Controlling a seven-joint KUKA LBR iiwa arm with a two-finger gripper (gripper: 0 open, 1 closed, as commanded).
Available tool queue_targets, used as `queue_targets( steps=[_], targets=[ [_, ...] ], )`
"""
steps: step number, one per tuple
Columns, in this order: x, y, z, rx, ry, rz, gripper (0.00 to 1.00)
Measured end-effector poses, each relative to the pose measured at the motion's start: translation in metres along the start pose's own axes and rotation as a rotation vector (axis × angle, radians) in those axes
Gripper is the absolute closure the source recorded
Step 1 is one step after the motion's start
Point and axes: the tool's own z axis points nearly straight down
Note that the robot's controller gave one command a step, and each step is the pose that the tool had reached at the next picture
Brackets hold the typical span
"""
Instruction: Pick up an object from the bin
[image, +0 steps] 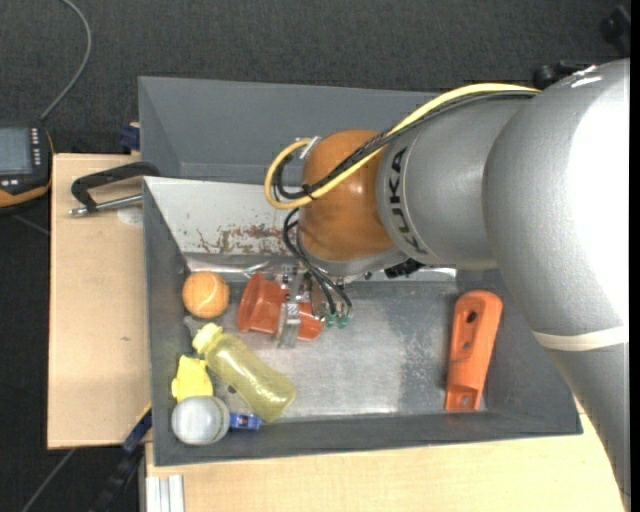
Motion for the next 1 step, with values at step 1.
queue_targets(
  steps=[1],
  targets=[
    [-0.0021, 0.0007, -0.0165, -0.002, -0.007, 0.0, 1.0]
  ],
)
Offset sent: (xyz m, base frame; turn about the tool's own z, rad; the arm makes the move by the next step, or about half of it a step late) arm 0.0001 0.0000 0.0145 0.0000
